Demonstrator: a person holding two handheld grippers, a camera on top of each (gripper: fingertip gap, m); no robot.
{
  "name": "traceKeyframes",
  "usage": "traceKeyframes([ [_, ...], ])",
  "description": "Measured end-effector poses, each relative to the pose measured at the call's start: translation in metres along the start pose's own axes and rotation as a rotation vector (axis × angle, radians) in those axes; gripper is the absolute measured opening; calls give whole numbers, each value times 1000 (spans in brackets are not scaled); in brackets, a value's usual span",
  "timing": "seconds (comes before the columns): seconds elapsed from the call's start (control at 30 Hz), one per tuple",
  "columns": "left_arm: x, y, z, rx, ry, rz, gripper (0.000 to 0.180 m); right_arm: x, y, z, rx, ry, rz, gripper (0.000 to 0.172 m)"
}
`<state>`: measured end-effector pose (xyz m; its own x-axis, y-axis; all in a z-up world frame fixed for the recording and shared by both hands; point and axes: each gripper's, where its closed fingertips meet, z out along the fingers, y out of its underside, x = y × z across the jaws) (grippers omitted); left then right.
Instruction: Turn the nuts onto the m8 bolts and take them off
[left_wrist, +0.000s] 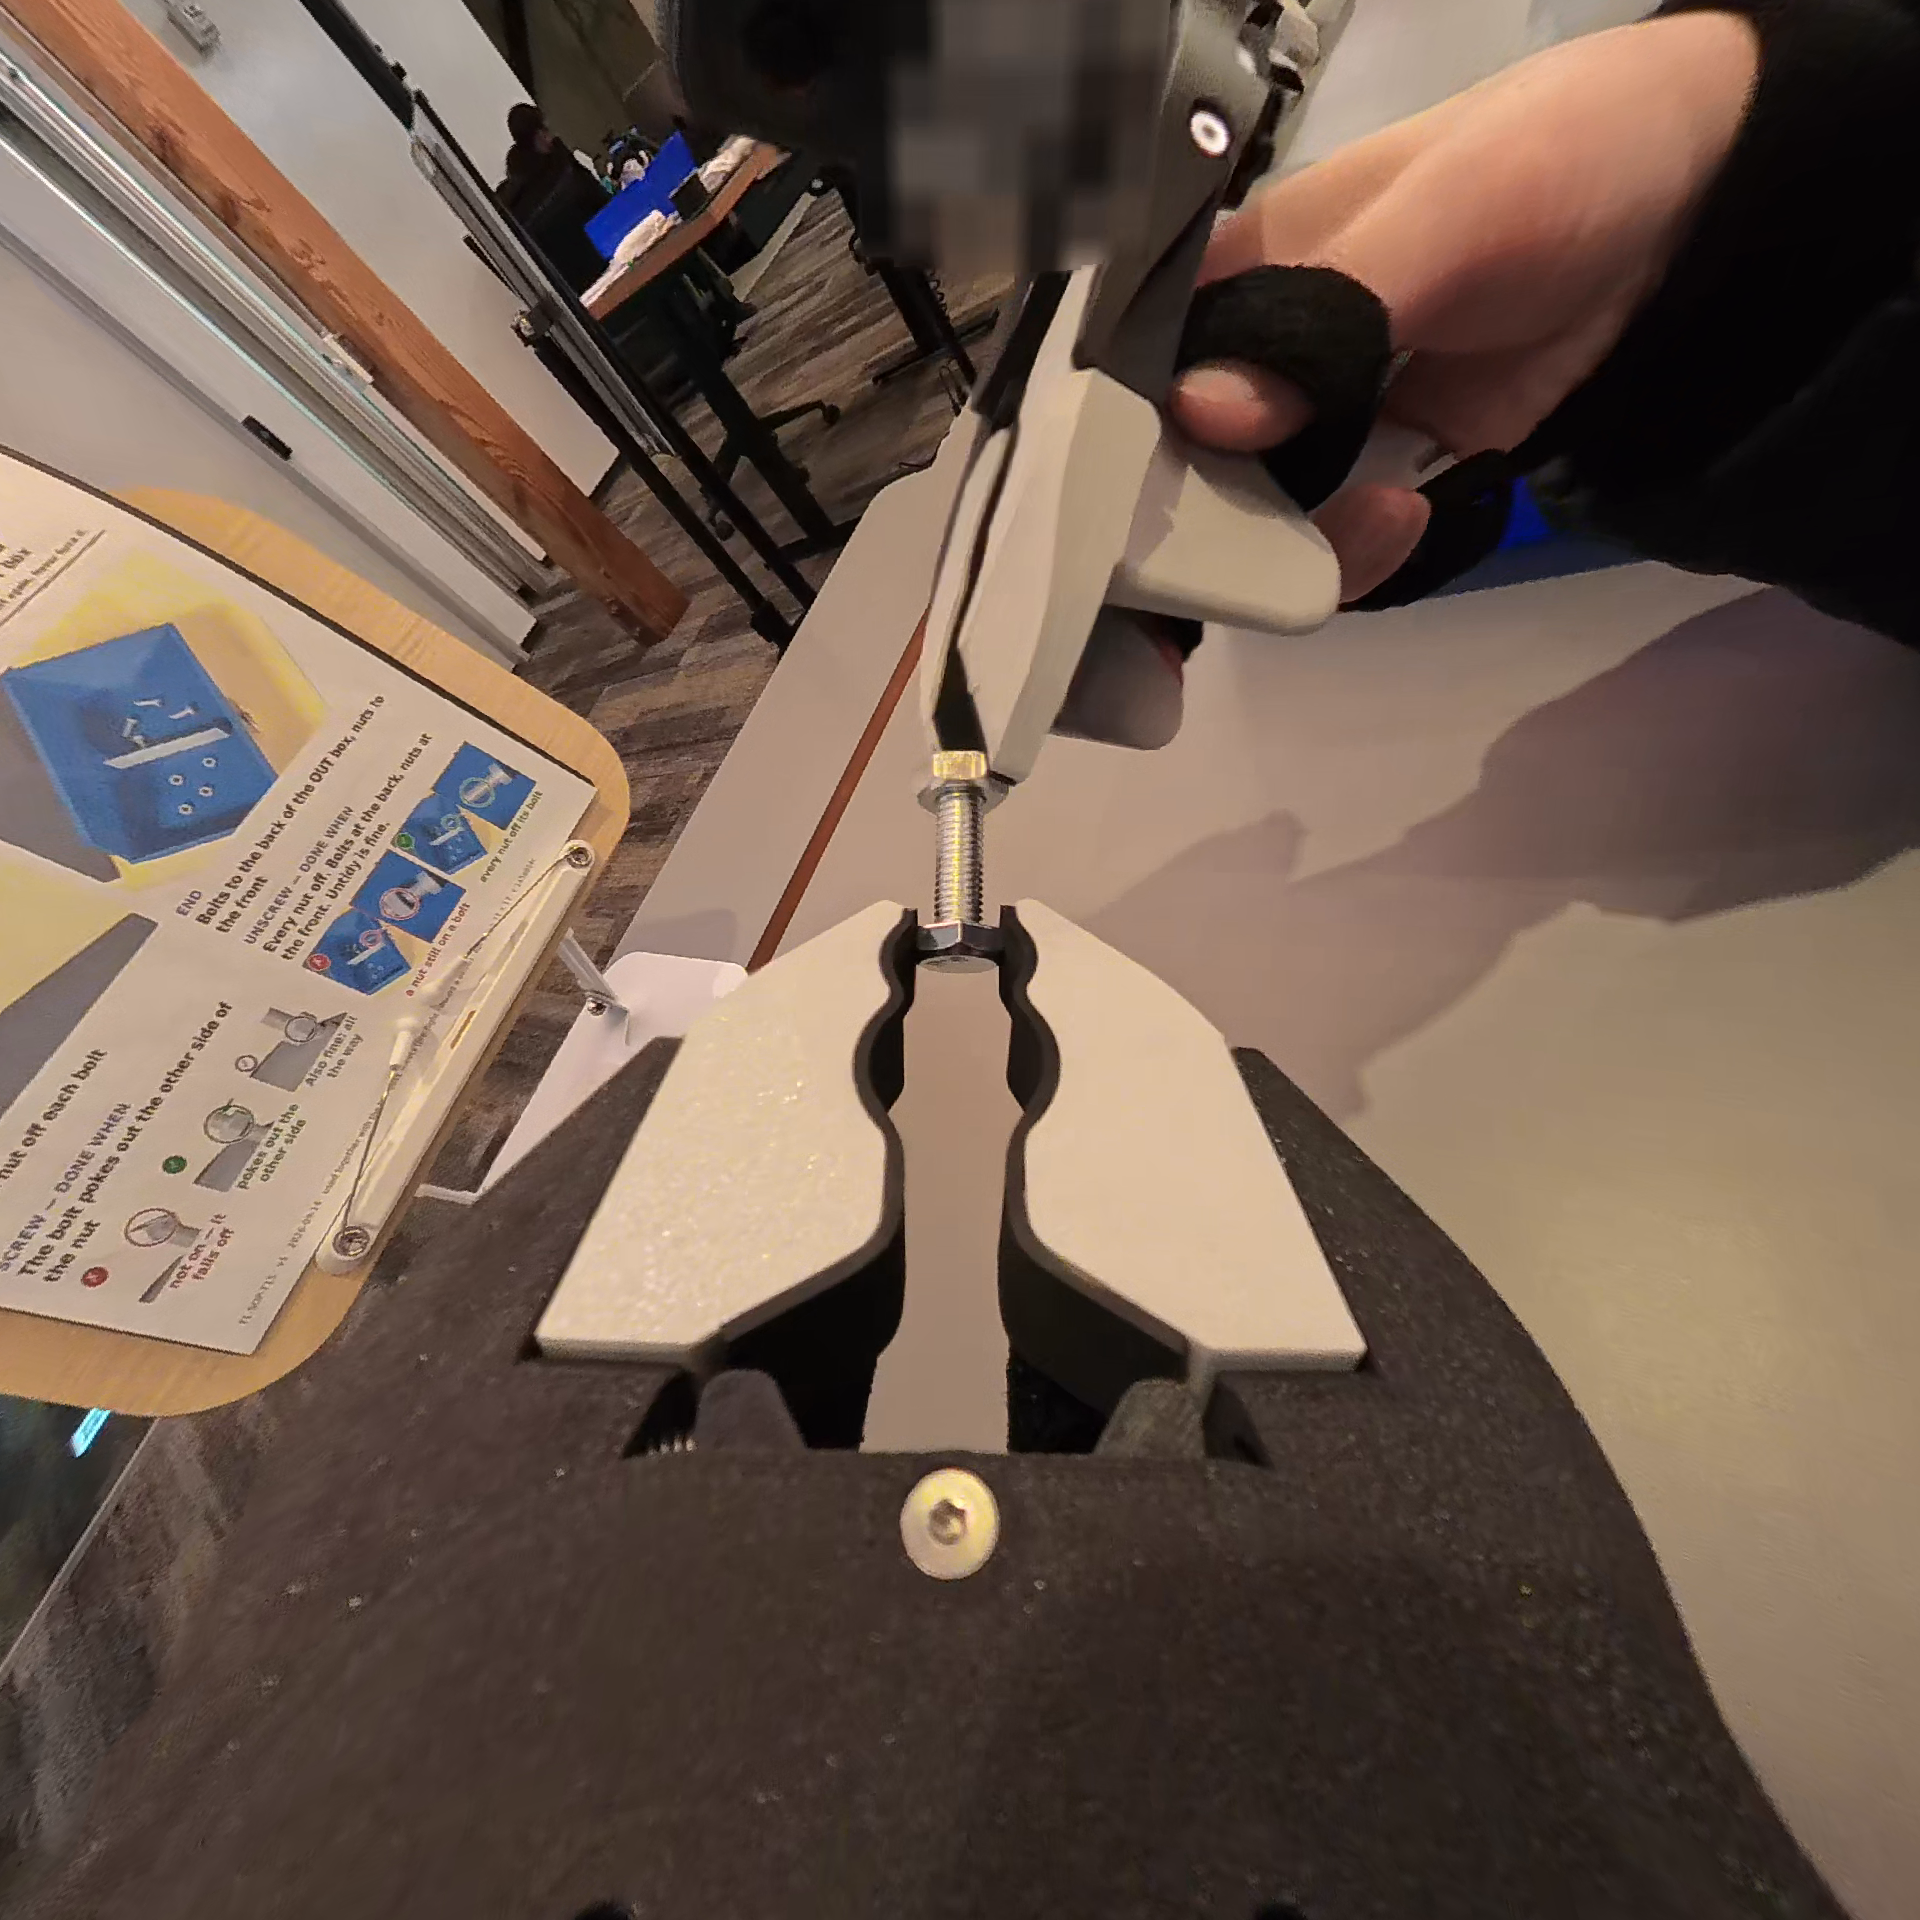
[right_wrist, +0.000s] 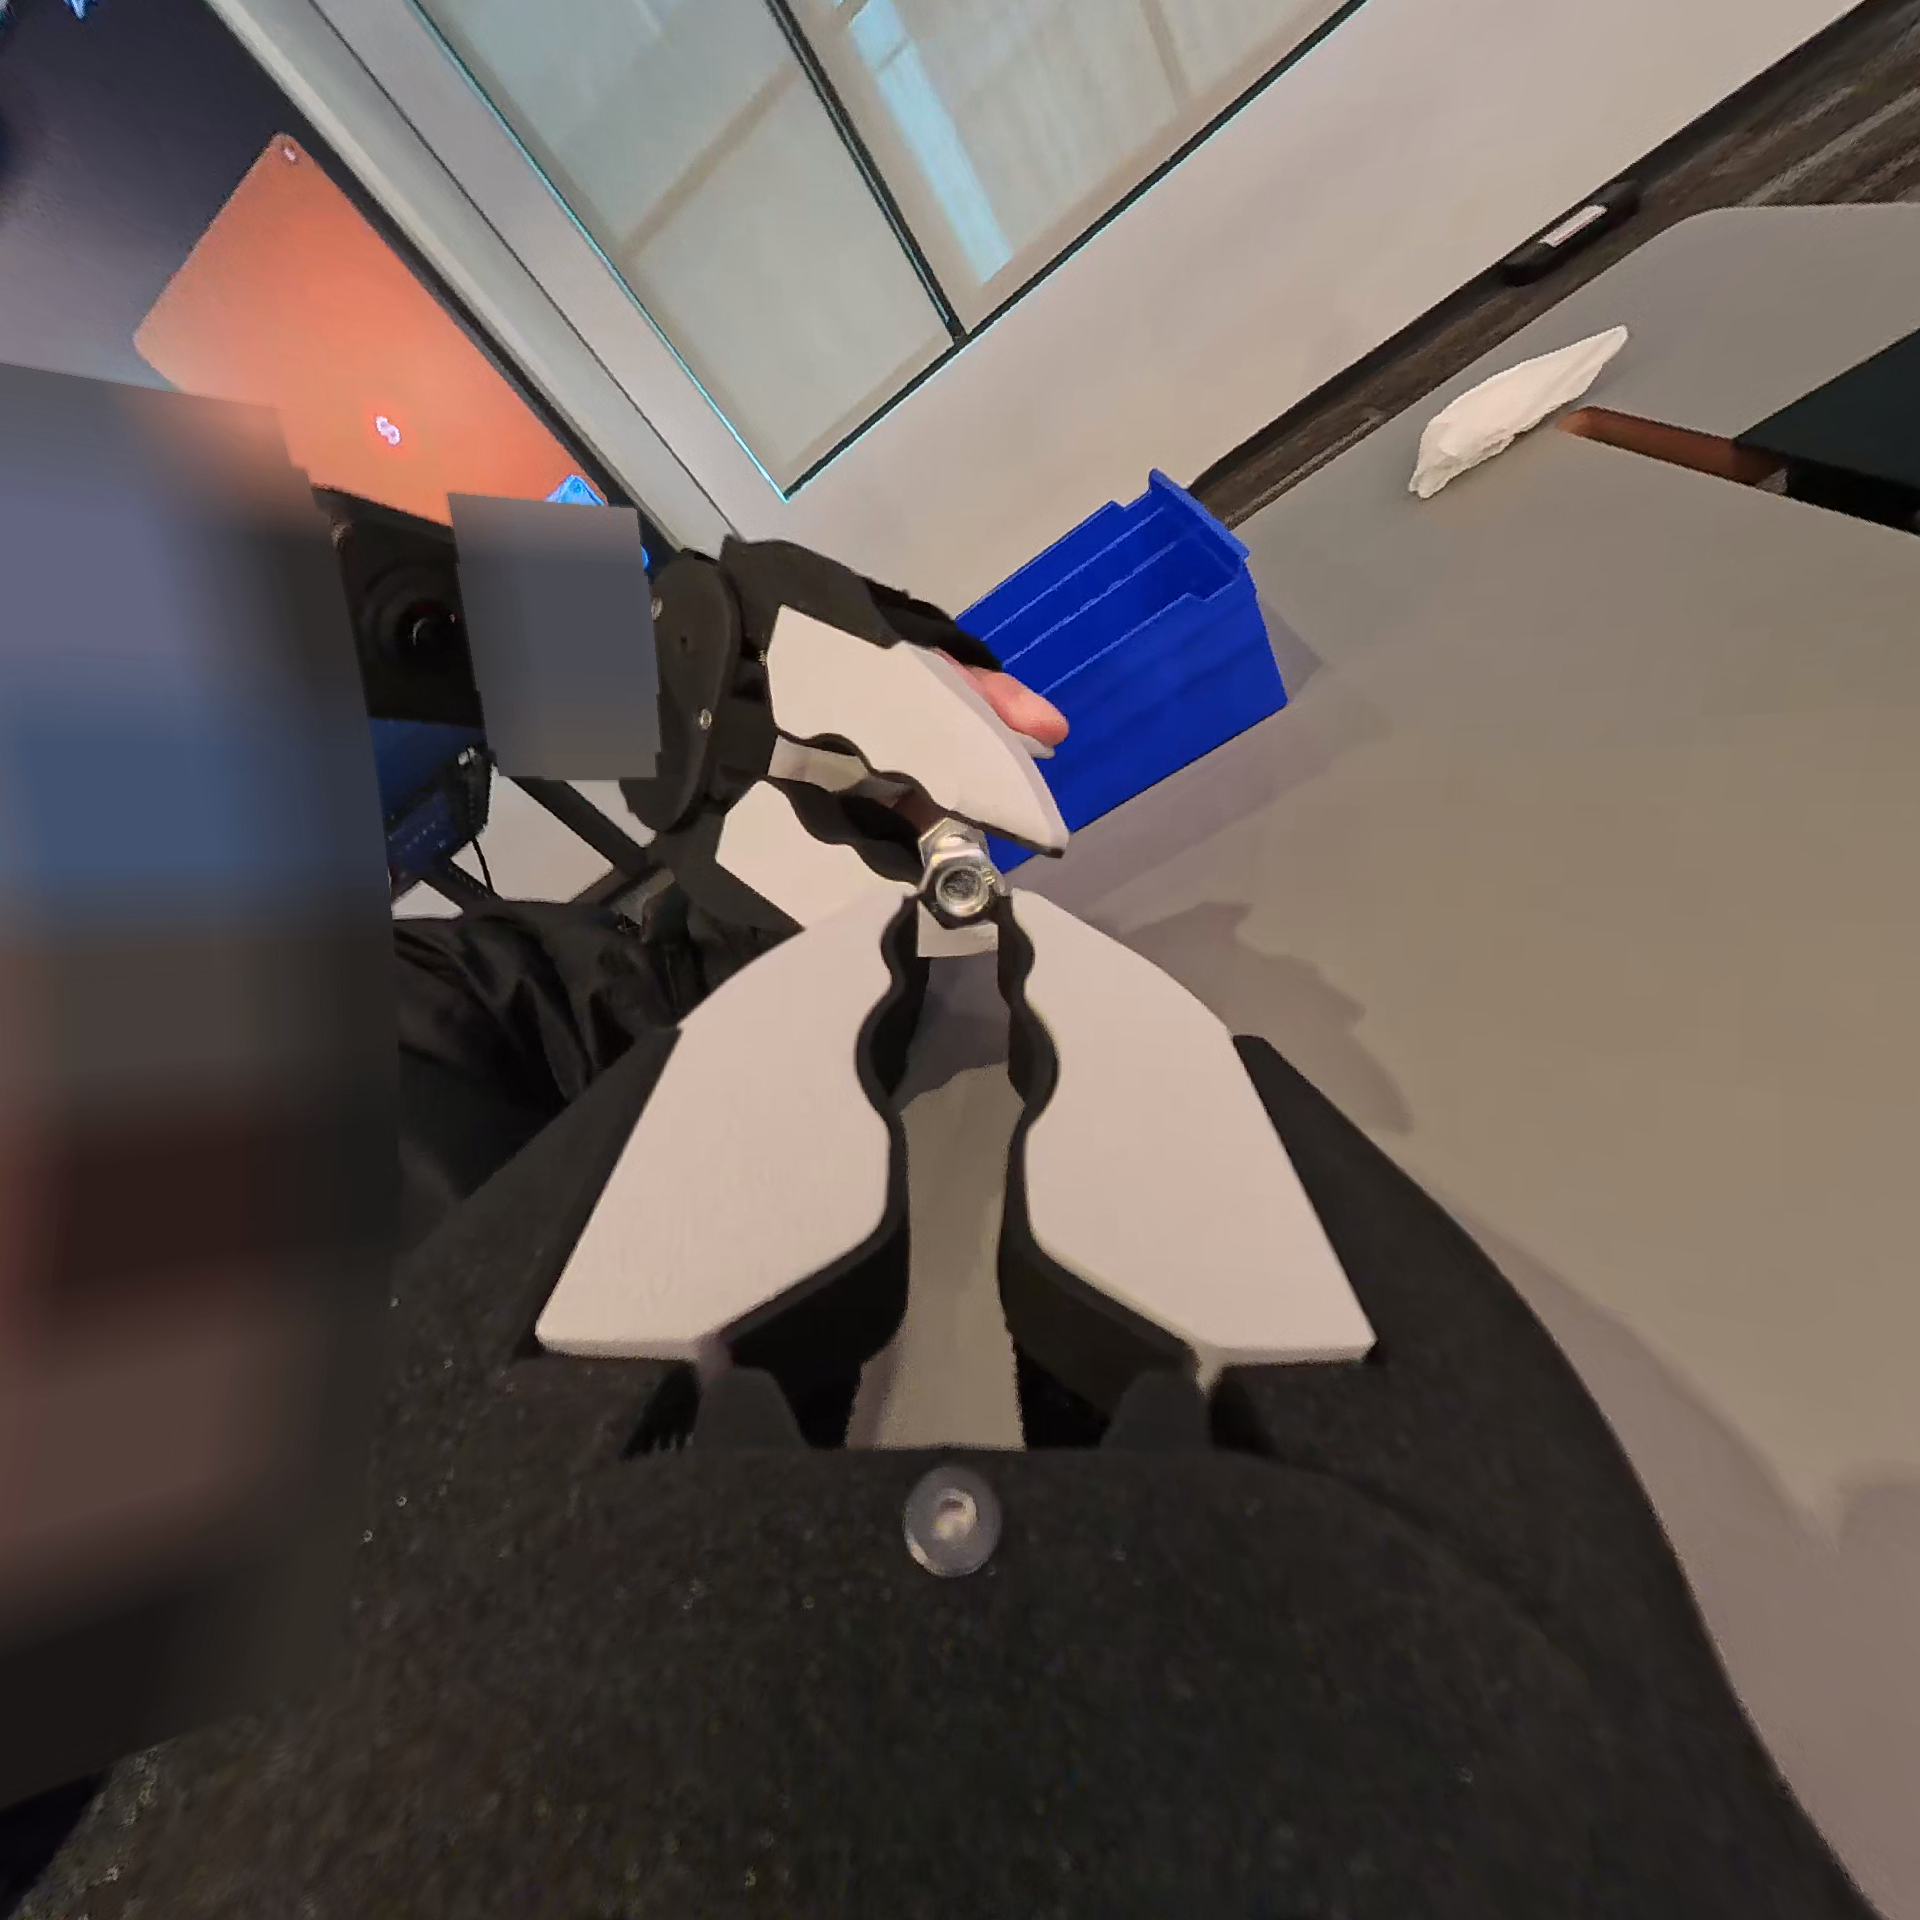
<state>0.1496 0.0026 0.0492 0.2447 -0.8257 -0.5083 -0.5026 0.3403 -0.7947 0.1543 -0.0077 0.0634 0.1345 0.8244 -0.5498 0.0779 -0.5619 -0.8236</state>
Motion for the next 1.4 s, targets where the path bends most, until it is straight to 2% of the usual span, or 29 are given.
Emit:
traceKeyframes([
  [0.13, 2, -4, -2, 23, 13, -10, 15, -5, -1, -1, 2, -2, -70, 14],
  [0.23, 1, -3, -2, 6, -9, 22, 15, -10, -3, 1, 23, -28, -5, 28],
  [0.33, 4, -6, -2, 14, 3, 19, 15, -7, -1, 1, 14, -8, -3, 14],
  [0.4, 6, -7, -3, 23, 19, 12, 15, -9, 0, 1, -4, -12, -45, 14],
  [0.5, 15, -11, -7, 58, 118, -55, 15, -17, 5, 1, -65, -21, -246, 14],
  [0.73, 52, -18, -25, 106, 501, -260, 15, -42, 28, 3, -130, -32, -946, 14],
  [0.8, 61, -21, -32, 123, 604, -316, 15, -50, 32, 4, -116, -56, -1039, 14],
  [0.87, 59, -22, -32, 141, 607, -319, 15, -50, 30, 5, -102, -33, -1069, 14],
  [0.97, 55, -24, -32, 159, 583, -313, 15, -50, 27, 5, -82, -17, -1027, 16],
  [1.03, 51, -26, -32, 170, 554, -305, 15, -49, 22, 5, -66, -13, -939, 32],
  [1.1, 45, -27, -32, 183, 506, -283, 15, -51, 13, 4, -27, -24, -825, 34],
  [1.2, 28, -27, -27, 198, 362, -235, 15, -37, -7, -2, 30, 41, -537, 33],
  [1.3, 10, -19, -19, 136, 179, -136, 15, -26, -13, -4, 64, 15, -215, 33],
  [1.33, 8, -18, -17, 125, 141, -110, 15, -27, -16, -5, 89, -24, -142, 37],
  [1.4, 10, -17, -14, 110, 132, -94, 15, -23, -16, -4, 107, -55, -16, 34],
])
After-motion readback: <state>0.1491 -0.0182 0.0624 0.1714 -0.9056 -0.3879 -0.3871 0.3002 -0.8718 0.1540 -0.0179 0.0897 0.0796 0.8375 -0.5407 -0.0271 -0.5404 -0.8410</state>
